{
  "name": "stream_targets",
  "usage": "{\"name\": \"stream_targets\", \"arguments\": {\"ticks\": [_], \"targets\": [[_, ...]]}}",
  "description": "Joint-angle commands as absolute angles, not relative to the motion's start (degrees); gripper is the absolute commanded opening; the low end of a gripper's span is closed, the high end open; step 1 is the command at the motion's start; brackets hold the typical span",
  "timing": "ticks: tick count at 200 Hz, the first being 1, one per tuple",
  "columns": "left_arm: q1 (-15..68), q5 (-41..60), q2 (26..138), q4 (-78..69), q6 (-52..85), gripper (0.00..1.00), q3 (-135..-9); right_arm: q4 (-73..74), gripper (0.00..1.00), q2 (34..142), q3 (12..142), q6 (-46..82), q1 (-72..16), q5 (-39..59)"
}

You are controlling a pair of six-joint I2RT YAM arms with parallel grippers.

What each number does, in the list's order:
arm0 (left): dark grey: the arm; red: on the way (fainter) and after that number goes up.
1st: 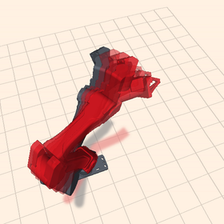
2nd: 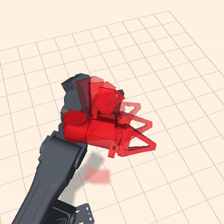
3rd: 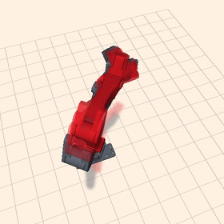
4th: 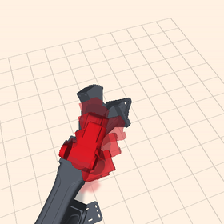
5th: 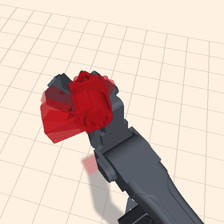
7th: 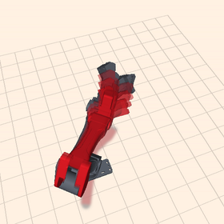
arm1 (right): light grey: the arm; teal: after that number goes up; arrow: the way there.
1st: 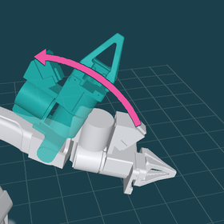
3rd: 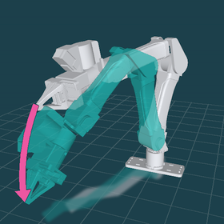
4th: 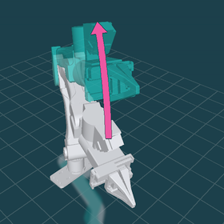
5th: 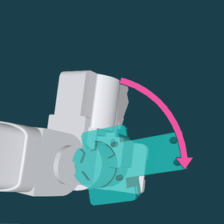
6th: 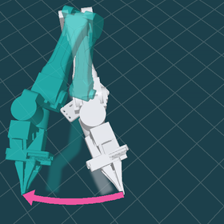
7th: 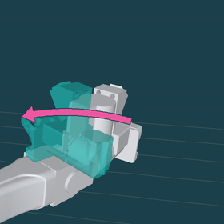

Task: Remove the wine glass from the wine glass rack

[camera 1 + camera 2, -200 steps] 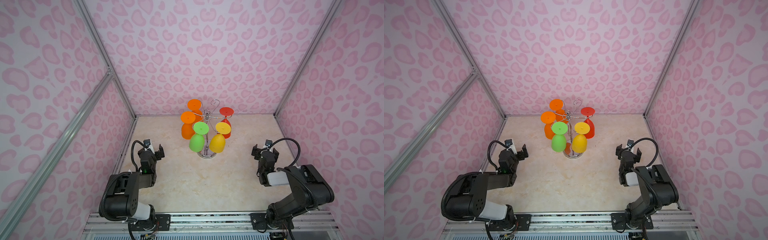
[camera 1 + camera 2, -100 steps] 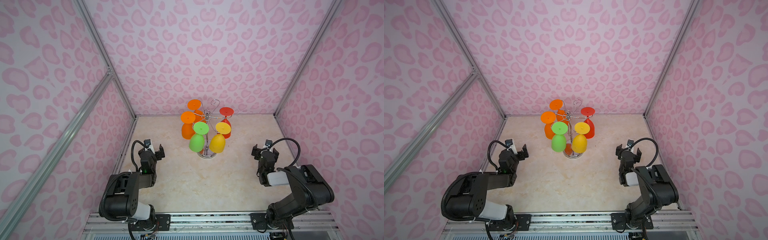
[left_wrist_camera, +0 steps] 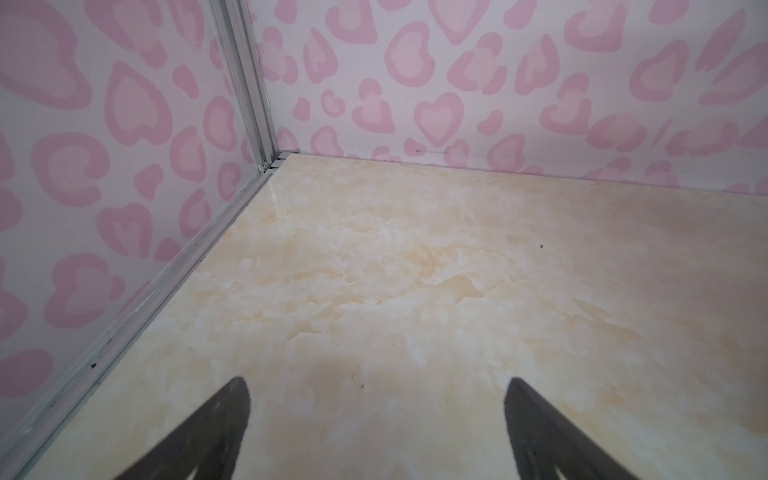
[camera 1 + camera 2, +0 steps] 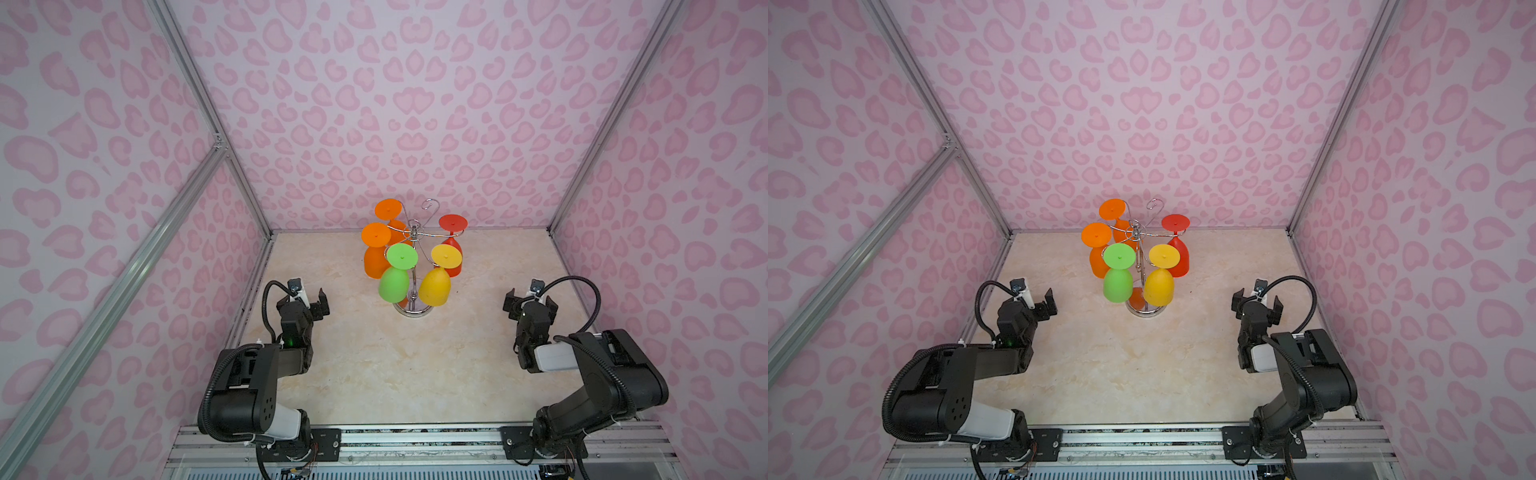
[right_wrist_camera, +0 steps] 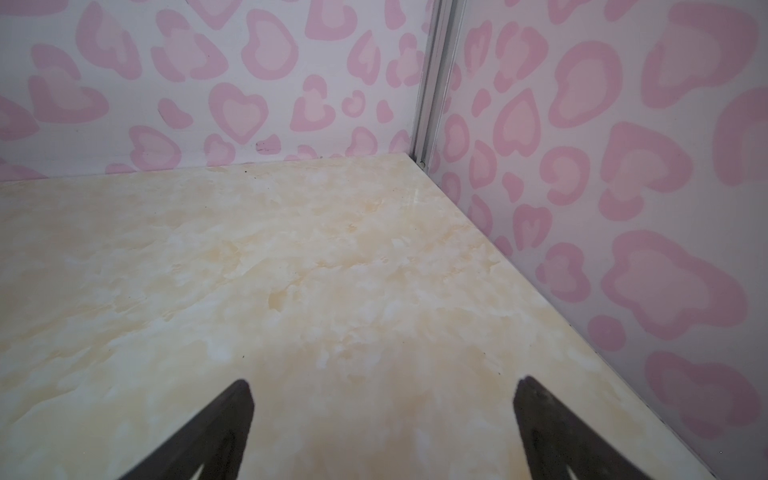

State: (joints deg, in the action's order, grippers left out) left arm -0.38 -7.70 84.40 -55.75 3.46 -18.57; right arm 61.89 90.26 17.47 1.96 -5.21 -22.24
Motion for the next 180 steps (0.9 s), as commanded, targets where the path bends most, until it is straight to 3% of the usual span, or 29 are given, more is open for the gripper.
{"name": "stream_targets", "arguments": {"ticks": [1, 89, 117, 138, 180], "targets": [[-0.4, -7.6, 84.2, -56.7, 3.5, 0.97, -18.5, 63.3, 0.98, 89.0, 17.4, 1.7, -5.8, -24.6], [2.0, -10.3, 72.2, -39.8, 2.5, 0.97, -24.4, 41.2, 0.97, 76.8, 25.0, -0.9, -11.9, -28.4], [3.7, -8.7, 67.8, -35.9, 5.5, 0.97, -27.5, 24.5, 0.91, 67.9, 32.3, 9.3, -11.7, -19.7], [4.8, -4.6, 64.3, -32.6, 9.0, 0.97, -30.0, 15.3, 0.9, 62.2, 38.6, 19.2, -9.9, -7.4], [6.4, 3.2, 58.5, -29.7, 15.9, 0.99, -32.0, 4.9, 0.89, 61.9, 52.9, 33.6, -6.7, 12.6]]}}
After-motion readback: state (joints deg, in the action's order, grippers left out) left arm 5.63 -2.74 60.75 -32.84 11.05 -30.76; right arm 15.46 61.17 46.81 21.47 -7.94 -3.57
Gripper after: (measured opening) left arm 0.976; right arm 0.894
